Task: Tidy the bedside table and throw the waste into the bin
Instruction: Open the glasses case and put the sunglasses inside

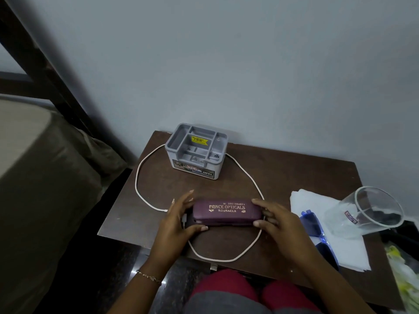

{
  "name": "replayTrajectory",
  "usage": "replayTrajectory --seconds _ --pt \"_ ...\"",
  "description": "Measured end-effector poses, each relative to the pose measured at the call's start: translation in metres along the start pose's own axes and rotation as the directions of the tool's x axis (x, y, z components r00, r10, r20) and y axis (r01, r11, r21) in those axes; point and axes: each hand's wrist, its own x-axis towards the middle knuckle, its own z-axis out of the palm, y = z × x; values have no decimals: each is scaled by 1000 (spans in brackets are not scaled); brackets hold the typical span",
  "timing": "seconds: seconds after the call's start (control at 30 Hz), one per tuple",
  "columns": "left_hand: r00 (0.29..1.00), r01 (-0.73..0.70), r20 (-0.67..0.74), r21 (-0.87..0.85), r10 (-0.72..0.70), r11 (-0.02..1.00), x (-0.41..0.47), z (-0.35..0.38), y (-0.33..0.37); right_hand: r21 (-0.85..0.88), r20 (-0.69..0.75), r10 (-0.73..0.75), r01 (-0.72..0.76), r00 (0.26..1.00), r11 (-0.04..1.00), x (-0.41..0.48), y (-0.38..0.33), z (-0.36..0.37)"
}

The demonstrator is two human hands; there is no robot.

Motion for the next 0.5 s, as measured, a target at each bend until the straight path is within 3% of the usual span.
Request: replayTrajectory --seconds 0.07,0.13,0.33,0.5 --pt "1000 9 -9 -10 -9 1000 0 1 2 121 -17 46 -43 999 992 6 -5 -1" --pt "1000 6 -12 -1 -6 1000 -1 3 4 103 -130 57 -44 990 994 15 -6 5" --pt "995 -84 70 122 76 989 4 3 3 -149 -402 71 -142 913 979 32 -14 34" --pt "987 -72 154 238 35 969 11 -4 5 -227 -422 -15 -90 906 970 18 -7 55"
